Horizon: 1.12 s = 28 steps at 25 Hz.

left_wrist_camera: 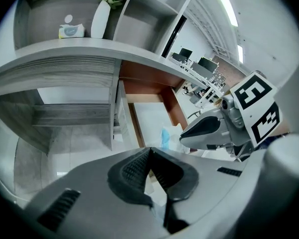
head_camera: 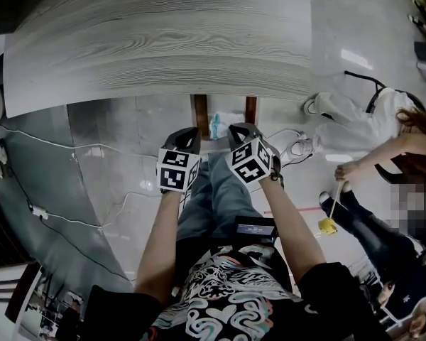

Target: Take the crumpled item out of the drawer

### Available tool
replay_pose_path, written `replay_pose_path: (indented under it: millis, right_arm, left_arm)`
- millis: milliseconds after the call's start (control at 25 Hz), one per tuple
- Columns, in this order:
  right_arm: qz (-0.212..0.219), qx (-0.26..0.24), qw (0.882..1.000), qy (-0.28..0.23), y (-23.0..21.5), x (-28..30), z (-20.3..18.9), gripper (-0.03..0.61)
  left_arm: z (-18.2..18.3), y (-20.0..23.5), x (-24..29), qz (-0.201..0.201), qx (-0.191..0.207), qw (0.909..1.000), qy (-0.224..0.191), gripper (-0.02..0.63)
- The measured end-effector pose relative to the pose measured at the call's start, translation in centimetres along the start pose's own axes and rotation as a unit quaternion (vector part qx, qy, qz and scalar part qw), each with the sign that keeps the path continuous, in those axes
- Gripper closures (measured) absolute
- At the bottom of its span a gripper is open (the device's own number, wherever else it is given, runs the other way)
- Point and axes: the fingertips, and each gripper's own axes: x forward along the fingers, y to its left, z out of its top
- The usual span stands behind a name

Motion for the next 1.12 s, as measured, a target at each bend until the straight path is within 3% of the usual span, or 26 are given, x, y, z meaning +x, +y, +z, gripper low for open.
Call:
replay_pose_path:
  millis: [440, 1120]
  right_arm:
    - [-0.022, 0.004, 0.999, -0.023, -0.7, -3.7, 0.4, 0.571]
    - [-0.054, 0.003, 0.996, -0.075, -0.2, -8.7, 2.9, 0.571]
  left_arm:
    - [2.8, -1.8, -1.5, 0.002, 0.026, 0.9995, -0.017, 0.614]
    - [5.7, -2.7, -5.8, 0.017, 0.011, 0.9971, -0.073, 0.614]
